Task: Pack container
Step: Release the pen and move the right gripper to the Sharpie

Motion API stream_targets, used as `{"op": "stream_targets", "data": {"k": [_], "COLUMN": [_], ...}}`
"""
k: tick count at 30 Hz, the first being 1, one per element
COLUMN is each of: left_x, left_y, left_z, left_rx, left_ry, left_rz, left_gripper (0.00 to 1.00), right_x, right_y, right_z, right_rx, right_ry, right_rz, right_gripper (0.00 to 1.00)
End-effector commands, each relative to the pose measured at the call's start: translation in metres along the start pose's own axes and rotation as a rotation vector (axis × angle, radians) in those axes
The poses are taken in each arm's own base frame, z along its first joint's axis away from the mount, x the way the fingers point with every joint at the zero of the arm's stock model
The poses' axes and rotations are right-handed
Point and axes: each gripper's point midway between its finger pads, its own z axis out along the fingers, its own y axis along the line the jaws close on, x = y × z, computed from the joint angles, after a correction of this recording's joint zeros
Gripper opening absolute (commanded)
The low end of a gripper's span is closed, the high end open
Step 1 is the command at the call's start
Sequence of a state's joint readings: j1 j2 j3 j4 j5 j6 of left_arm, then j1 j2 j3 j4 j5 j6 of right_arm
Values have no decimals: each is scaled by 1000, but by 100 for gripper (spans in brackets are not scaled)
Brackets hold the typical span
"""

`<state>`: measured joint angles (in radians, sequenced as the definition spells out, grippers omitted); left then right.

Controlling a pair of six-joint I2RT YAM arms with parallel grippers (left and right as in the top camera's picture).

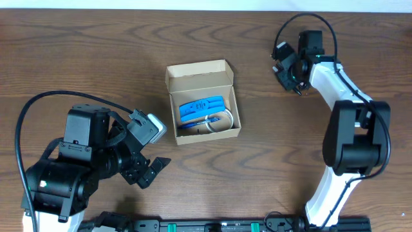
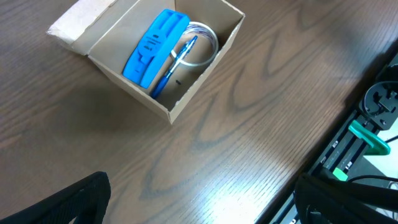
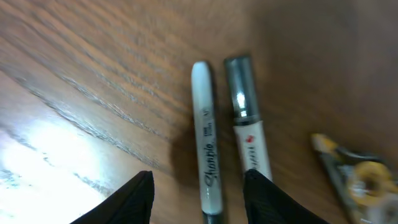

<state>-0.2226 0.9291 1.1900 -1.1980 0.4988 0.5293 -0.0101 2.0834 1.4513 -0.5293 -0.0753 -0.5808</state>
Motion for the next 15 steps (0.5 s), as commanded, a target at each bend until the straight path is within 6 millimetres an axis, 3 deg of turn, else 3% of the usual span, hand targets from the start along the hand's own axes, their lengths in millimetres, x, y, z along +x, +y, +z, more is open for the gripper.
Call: {"op": "stream_targets", "data": {"k": [1, 15], "left_x": [-7, -7], "left_y": [-1, -1], "left_z": [-7, -7], "left_rx": [-1, -1], "left_ry": [-29, -29], "left_rz": [24, 24], "left_gripper": [95, 95], "right_x": [8, 7], "right_y": [1, 1], "right_z": [12, 15], "right_rx": [-43, -148], "right_ry": [-3, -78], "right_rz": [83, 156], "right_gripper": [50, 51]}}
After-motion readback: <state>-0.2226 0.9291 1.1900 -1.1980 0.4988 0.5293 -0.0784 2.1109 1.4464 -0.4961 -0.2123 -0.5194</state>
